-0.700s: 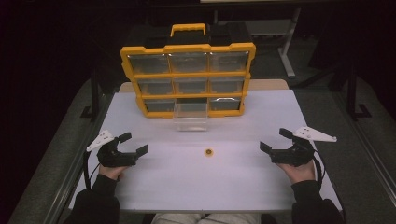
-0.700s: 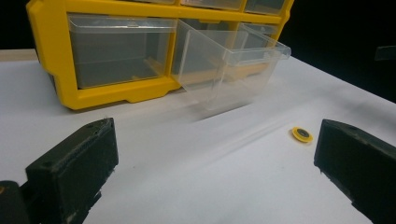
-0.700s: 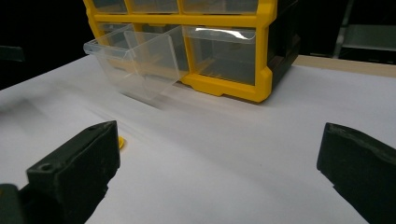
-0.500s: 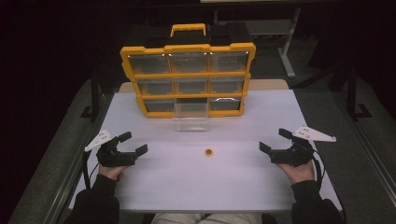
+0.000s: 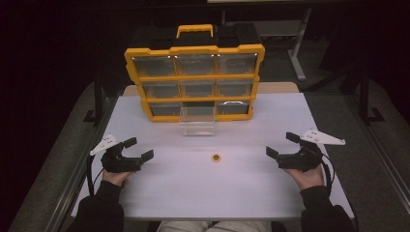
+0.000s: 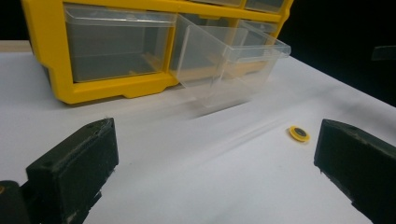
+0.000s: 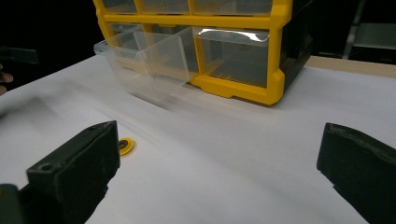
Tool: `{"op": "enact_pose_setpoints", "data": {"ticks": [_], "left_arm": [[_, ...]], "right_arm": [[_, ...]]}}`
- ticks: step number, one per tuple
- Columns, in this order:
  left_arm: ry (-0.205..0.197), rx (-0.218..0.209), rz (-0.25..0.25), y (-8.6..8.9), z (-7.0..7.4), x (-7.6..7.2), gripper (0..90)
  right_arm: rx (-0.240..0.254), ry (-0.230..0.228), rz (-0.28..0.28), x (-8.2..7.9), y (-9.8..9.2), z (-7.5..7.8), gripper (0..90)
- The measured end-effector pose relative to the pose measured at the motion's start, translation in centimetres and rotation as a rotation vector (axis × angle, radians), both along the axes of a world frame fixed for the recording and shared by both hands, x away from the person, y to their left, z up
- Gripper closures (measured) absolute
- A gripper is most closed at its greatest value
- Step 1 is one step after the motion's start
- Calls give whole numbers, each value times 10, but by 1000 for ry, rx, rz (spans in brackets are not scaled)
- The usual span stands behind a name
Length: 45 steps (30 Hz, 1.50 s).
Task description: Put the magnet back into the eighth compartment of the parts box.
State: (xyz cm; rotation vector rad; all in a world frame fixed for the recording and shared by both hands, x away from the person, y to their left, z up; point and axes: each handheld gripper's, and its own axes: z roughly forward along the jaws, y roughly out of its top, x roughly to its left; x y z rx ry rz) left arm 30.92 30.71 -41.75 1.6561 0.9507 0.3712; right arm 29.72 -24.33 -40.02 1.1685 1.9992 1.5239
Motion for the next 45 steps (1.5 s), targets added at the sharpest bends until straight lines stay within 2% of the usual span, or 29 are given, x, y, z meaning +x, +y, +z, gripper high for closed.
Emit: {"op": "enact_pose_setpoints", "data": {"ticks": [4, 12, 16, 18, 45], "left_arm": [[1, 3, 10, 0, -2, 1, 0], [19, 16, -7, -1, -5, 3, 0], [18, 18, -5, 0, -4, 3, 0], [18, 22, -5, -1, -4, 3, 0], [23, 4, -4, 1, -4, 3, 0]], "right_arm": [[-8, 2, 14, 1, 4, 0, 0], [-24, 12, 48, 8, 20, 3, 0], [-48, 5, 58, 9, 25, 7, 0], [-41, 1, 66, 10, 26, 9, 0], [-127, 78, 196, 38, 68, 11, 0]]}}
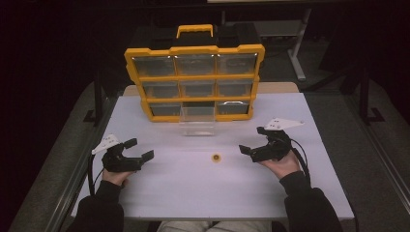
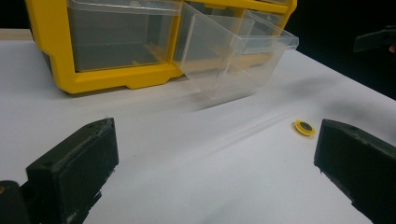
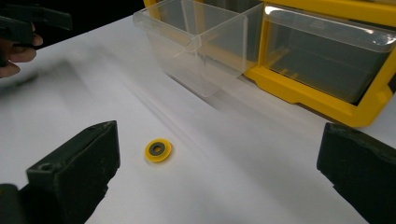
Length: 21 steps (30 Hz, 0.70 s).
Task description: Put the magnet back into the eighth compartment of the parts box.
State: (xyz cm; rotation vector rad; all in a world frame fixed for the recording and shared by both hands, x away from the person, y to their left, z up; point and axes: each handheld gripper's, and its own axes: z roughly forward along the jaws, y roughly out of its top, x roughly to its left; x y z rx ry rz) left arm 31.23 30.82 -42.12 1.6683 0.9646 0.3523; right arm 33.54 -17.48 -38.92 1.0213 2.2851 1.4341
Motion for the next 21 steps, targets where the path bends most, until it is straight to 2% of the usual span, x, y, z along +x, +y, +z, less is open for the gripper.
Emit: {"op": "enact_pose_setpoints", "data": {"ticks": [21], "left_arm": [[2, -6, 2, 0, 0, 0, 0]], "right_arm": [[-49, 58, 88, 17, 35, -4, 0]]}}
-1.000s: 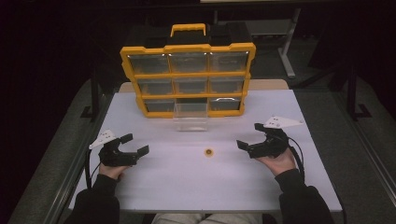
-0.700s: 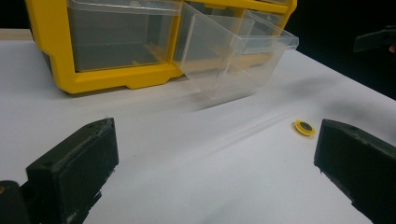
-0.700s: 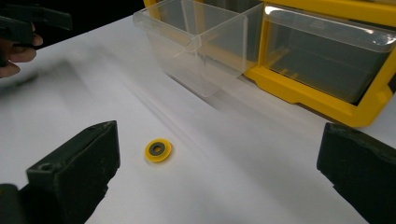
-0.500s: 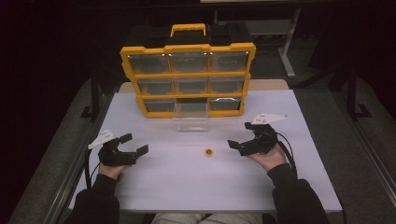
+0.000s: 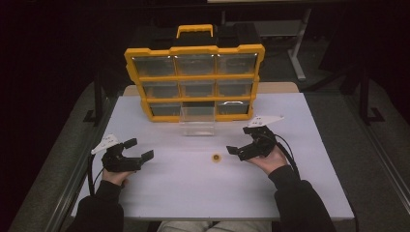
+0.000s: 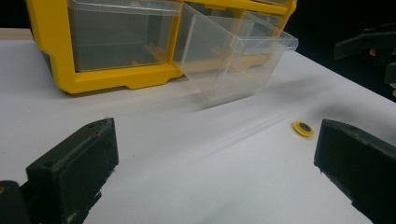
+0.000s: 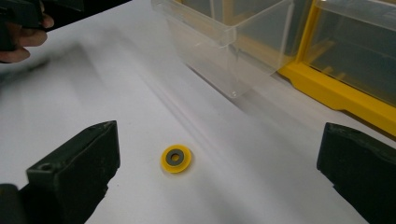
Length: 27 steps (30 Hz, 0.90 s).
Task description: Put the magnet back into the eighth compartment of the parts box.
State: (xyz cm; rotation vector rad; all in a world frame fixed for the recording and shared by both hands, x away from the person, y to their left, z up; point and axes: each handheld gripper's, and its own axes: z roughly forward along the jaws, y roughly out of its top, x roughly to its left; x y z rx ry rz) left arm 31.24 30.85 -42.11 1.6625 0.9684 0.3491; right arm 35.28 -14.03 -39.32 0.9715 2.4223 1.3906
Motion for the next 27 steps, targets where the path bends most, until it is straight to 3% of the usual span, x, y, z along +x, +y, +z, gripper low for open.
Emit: {"op": "enact_pose_setpoints", "data": {"ticks": [13, 27], "left_arm": [[1, -5, 6, 0, 0, 0, 0], [2, -8, 6, 1, 0, 1, 0]], "right_arm": [[-26, 17, 48, 9, 22, 0, 0], [-77, 58, 96, 18, 44, -14, 0]]}}
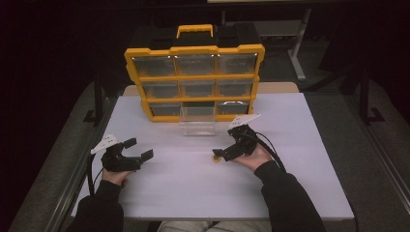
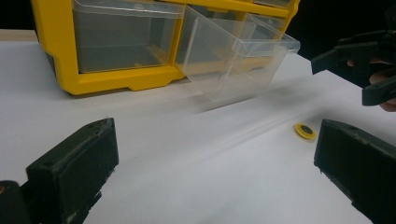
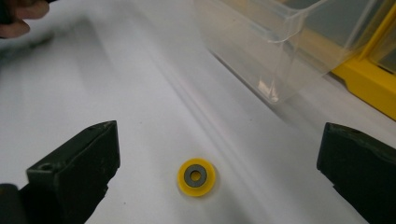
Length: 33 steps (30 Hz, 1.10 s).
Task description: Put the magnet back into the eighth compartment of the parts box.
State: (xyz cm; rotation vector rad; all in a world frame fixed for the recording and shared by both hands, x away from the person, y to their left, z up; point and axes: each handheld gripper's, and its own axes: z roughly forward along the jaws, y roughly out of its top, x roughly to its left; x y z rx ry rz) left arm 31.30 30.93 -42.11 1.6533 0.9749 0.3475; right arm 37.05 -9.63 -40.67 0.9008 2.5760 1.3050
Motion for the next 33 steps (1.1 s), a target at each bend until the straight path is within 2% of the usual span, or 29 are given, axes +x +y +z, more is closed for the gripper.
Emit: {"op": "enact_pose_setpoints", "data": {"ticks": [16, 23, 33], "left_arm": [[3, -1, -8, -1, -1, 0, 0], [4, -2, -8, -1, -1, 1, 0], [4, -2, -7, -1, -1, 1, 0]], "right_arm": [[-48, 36, 38, 5, 16, -18, 0], [-68, 32, 49, 4, 20, -20, 0], [-102, 74, 60, 3, 21, -25, 34]]}}
